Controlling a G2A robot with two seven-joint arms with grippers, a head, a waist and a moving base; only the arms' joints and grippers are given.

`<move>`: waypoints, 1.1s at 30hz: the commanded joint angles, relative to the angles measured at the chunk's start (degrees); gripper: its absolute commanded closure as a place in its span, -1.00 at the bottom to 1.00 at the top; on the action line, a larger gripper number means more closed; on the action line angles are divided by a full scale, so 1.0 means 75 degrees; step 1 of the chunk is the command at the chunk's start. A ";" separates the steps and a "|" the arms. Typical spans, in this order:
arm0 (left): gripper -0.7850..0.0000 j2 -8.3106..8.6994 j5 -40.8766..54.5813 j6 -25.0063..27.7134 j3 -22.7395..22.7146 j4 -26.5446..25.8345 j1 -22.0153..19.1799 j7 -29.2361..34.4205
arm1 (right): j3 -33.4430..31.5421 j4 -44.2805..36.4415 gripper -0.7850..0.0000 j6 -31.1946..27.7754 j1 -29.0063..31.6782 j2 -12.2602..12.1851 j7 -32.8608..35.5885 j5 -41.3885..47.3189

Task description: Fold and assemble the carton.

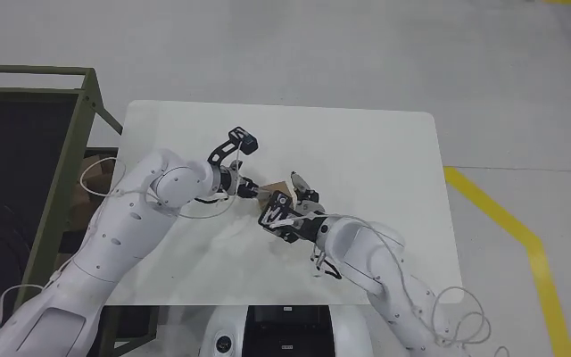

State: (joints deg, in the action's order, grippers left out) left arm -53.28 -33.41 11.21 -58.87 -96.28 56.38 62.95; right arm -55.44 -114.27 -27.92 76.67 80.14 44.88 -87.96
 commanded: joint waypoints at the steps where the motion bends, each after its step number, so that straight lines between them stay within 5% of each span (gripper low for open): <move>1: -1.00 0.0003 -0.0029 -0.0007 -0.0011 -0.0056 0.0029 0.0004 | 0.0002 0.0000 -1.00 -0.0002 -0.0001 0.0000 -0.0003 0.0003; 9: -1.00 -0.0017 -0.0076 0.0005 0.0036 -0.0100 0.0039 -0.0013 | 0.0753 0.0557 -1.00 0.0694 -0.0431 0.0089 0.0628 -0.1536; 16: -1.00 -0.0036 -0.0036 0.0038 0.0055 -0.0018 0.0024 -0.0024 | 0.1001 0.0941 -1.00 0.0698 -0.0929 0.0191 0.0944 -0.1651; 18: -1.00 -0.0039 -0.0032 0.0044 0.0057 0.0005 0.0021 -0.0018 | 0.1043 0.1014 -0.80 0.0680 -0.0988 0.0210 0.1015 -0.1627; 21: -1.00 -0.0043 -0.0017 0.0051 0.0046 0.0036 0.0022 -0.0017 | 0.1056 0.1083 -0.93 0.0662 -0.1023 0.0222 0.1124 -0.1640; 27: -1.00 -0.0048 -0.0007 0.0064 0.0035 0.0061 0.0031 0.0006 | 0.1080 0.1130 -0.48 0.0615 -0.1025 0.0232 0.1166 -0.1706; 33: -1.00 -0.0053 -0.0008 0.0061 0.0025 0.0055 0.0035 0.0022 | 0.1173 0.1235 -0.38 0.0725 -0.1066 0.0267 0.1231 -0.1840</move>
State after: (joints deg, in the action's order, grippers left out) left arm -53.67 -33.45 11.66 -58.66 -95.85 56.63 63.10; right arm -46.74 -105.15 -22.68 68.73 82.09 54.01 -101.67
